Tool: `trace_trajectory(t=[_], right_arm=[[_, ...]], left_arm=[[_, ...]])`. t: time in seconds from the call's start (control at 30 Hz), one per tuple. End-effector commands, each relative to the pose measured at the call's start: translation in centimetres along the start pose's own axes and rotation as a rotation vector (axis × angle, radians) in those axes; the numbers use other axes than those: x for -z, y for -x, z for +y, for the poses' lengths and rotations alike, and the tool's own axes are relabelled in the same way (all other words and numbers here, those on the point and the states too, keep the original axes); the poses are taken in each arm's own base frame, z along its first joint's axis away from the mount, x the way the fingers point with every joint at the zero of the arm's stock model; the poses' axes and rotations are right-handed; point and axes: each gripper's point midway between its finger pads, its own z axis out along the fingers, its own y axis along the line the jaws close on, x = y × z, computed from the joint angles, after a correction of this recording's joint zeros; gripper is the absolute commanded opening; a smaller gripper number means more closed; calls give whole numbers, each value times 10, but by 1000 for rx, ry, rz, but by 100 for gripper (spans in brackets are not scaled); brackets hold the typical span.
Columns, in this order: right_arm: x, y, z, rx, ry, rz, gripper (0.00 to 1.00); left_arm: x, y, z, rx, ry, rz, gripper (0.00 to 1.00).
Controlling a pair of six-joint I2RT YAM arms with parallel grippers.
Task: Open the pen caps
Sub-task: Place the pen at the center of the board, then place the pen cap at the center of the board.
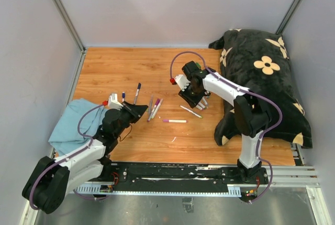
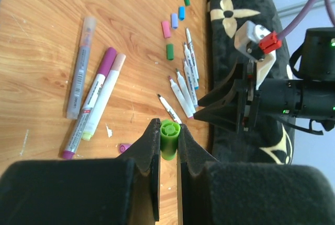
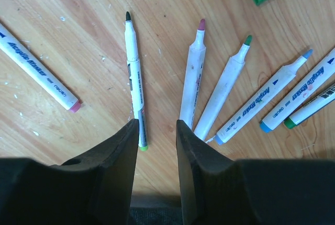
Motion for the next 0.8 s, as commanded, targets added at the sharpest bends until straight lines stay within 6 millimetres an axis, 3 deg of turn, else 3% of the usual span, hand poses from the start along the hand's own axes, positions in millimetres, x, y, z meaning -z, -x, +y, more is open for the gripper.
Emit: trace_trajectory(t=[0.0, 0.4, 0.77], right_arm=[[16, 6, -2, -13, 9, -57, 36], [38, 16, -1, -6, 31, -151, 38], [49, 18, -5, -19, 37, -191, 39]], left_arm=[[-10, 0, -23, -7, -43, 2, 0], [-38, -27, -20, -48, 21, 93, 0], [-79, -50, -14, -123, 100, 182, 0]])
